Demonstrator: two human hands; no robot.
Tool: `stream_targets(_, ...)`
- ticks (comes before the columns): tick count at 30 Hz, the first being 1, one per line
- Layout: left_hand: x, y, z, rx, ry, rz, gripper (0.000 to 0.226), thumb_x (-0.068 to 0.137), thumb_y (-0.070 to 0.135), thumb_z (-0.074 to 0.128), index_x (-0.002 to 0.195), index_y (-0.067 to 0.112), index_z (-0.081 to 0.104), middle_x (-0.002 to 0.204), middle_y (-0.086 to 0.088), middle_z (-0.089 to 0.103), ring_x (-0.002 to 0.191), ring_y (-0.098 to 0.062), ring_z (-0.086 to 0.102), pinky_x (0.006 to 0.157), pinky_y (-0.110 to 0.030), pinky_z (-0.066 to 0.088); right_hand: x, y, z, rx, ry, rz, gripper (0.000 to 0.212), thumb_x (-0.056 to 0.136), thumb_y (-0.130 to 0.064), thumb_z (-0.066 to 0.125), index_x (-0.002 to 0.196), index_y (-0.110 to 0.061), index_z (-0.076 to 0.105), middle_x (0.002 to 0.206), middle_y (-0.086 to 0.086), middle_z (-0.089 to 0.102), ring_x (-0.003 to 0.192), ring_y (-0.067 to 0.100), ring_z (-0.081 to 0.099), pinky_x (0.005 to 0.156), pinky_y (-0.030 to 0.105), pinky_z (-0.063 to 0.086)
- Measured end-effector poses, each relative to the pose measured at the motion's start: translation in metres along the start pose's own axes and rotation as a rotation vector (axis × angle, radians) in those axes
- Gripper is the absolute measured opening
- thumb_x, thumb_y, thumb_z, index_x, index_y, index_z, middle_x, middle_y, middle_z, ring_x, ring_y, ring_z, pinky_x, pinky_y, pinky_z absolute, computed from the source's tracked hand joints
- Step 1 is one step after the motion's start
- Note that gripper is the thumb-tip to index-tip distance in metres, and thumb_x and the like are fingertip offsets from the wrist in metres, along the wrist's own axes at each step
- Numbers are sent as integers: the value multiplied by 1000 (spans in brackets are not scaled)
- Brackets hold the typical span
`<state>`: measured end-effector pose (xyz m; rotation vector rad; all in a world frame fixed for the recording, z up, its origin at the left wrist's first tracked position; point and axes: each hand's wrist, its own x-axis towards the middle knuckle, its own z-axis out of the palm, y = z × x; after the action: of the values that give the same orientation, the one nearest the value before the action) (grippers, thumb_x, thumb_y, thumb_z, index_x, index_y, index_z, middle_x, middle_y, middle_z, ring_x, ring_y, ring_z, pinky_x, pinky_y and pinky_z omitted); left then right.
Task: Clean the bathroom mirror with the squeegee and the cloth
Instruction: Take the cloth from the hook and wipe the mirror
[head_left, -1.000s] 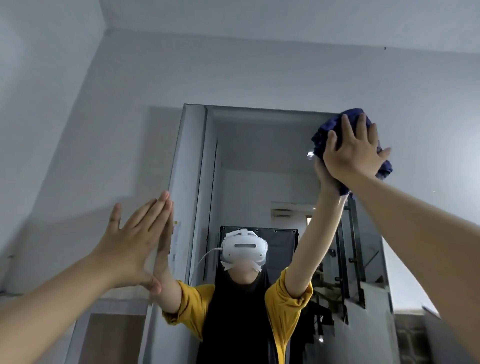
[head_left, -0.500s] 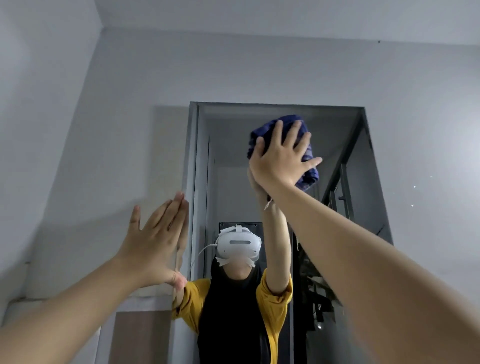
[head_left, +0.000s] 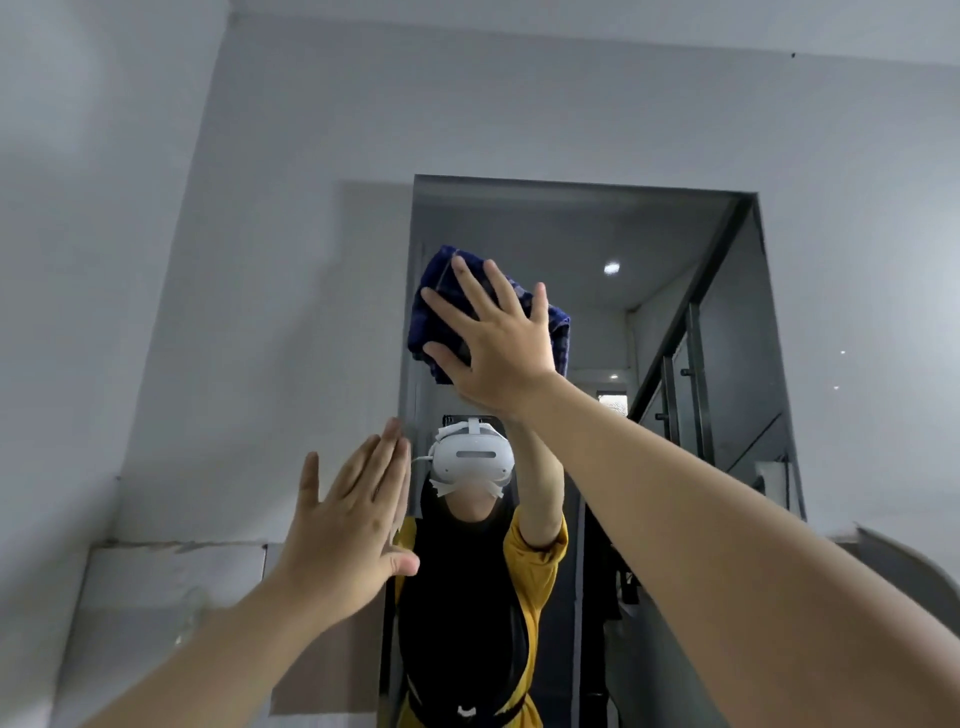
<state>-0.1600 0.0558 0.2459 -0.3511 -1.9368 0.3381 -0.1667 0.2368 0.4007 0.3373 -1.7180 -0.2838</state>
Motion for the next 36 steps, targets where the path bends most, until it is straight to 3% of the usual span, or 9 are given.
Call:
stream_targets(5, 2, 1, 0, 37, -13, -9, 131, 39, 79, 63, 142, 4, 29, 152, -12, 24, 135, -26, 26, 93, -65, 22, -36, 54, -5, -54, -13, 39, 58, 90, -62, 34, 145, -45, 25, 161, -5, 14, 147, 27, 11, 109, 68, 15)
stream_targets(11, 1, 10, 1, 19, 7, -90, 131, 42, 67, 73, 145, 10, 18, 155, -3, 5, 139, -22, 15, 100, -64, 21, -89, 148, -17, -90, 32, 328, 59, 90, -63, 28, 146, -45, 22, 161, -4, 16, 146, 27, 17, 106, 63, 21)
stream_targets(17, 1, 21, -10, 68, -72, -158, 137, 33, 71, 75, 143, 6, 25, 153, -9, 18, 138, -23, 17, 101, -64, 19, -137, 191, -19, -6, 35, 678, 57, 93, -60, 27, 147, -45, 16, 162, -2, 9, 147, 28, 9, 108, 67, 14)
stream_targets(19, -1, 25, -13, 70, -55, -151, 131, 36, 69, 76, 141, 5, 30, 151, -10, 24, 136, -27, 29, 102, -63, 15, -140, 176, -16, 49, 62, 849, 57, 94, -59, 25, 148, -43, 15, 162, -1, 8, 148, 29, 7, 108, 69, 12)
stream_targets(23, -14, 32, -16, 22, 18, -152, 114, 44, 54, 83, 136, 2, 41, 145, -14, 37, 128, -32, 43, 110, -50, -8, -133, 125, -9, 143, 72, 1082, 59, 95, -57, 20, 150, -39, 9, 162, 2, -1, 148, 32, 0, 107, 73, 7)
stream_targets(26, -28, 34, -10, 12, -35, -107, 119, 45, 60, 80, 141, 7, 34, 150, -9, 30, 132, -26, 38, 107, -58, 6, -125, 85, -5, 176, 47, 1020, 59, 96, -56, 19, 151, -38, 5, 162, 3, -6, 147, 33, -5, 106, 73, 3)
stream_targets(29, -40, 36, -2, -3, -94, -55, 130, 38, 73, 72, 142, 8, 29, 153, -9, 25, 136, -23, 28, 108, -53, -1, -109, 38, 1, 179, 16, 887, 61, 96, -57, 19, 150, -37, 2, 161, 4, -10, 147, 33, -7, 105, 73, 1)
stream_targets(32, -46, 37, 8, -12, -165, -41, 143, 30, 76, 71, 145, 8, 22, 156, -6, 8, 138, -22, 19, 107, -61, 11, -87, -8, 4, 187, 4, 754, 61, 96, -55, 21, 151, -34, 4, 161, 6, -9, 147, 35, -6, 104, 74, 1)
stream_targets(36, -47, 37, 12, -24, -176, -55, 149, 16, 72, 75, 141, 6, 31, 151, -11, 28, 131, -27, 38, 97, -63, 21, -59, -60, 11, 195, -22, 510, 59, 97, -52, 25, 151, -33, 10, 162, 7, -6, 147, 35, -5, 105, 73, 1)
